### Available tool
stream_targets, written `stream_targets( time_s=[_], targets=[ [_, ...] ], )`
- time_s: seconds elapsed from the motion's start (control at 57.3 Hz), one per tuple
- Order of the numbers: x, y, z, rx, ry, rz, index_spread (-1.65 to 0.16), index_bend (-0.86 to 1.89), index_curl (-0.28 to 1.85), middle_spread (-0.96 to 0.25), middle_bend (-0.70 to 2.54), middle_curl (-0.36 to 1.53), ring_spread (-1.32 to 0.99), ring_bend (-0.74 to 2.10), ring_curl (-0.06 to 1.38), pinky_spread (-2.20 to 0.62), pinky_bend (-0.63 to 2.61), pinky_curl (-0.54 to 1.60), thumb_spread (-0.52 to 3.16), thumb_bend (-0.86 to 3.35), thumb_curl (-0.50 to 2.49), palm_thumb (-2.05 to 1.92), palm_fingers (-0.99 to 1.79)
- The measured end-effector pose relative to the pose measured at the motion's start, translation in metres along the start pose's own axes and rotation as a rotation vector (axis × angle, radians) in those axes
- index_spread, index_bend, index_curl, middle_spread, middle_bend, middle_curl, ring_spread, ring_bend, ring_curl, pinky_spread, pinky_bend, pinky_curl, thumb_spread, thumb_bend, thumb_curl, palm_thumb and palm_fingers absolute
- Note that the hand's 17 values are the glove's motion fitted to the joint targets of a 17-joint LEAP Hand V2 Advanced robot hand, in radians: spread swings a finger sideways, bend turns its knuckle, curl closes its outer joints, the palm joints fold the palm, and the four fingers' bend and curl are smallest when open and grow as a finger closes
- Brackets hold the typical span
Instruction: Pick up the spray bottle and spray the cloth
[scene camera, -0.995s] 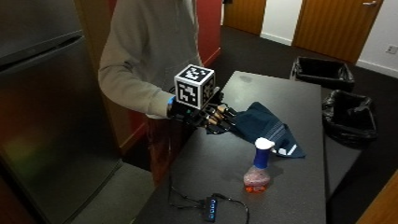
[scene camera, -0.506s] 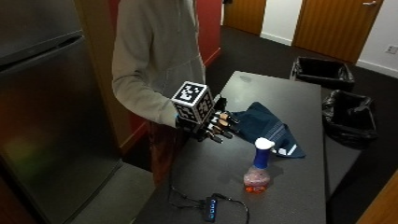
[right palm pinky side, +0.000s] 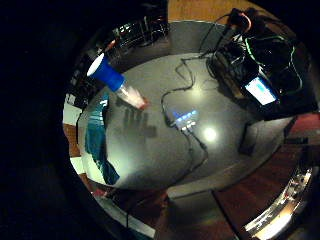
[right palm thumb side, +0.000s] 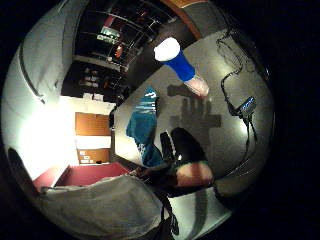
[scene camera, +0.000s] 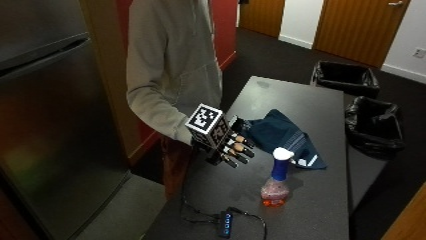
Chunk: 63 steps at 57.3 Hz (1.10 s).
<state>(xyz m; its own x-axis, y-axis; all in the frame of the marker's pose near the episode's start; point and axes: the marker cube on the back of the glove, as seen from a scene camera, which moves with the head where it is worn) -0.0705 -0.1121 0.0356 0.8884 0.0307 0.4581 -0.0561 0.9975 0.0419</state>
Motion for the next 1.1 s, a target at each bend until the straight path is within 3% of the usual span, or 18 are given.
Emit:
stream_targets(
  time_s=[0.297,1.1],
  targets=[
    [0.005,-0.007,0.011,0.038,-0.051,0.024,-0.37,0.13,0.23,-0.02,0.22,0.34,0.03,0.28,0.30,0.22,0.38,0.35,0.99,-0.03,0.40,0.67,0.09],
    [-0.012,-0.043,0.086,0.154,-0.508,0.170,-0.36,0.11,0.20,-0.02,0.20,0.34,0.01,0.36,0.31,0.22,0.44,0.36,0.95,-0.04,0.37,0.64,0.06]
  ],
)
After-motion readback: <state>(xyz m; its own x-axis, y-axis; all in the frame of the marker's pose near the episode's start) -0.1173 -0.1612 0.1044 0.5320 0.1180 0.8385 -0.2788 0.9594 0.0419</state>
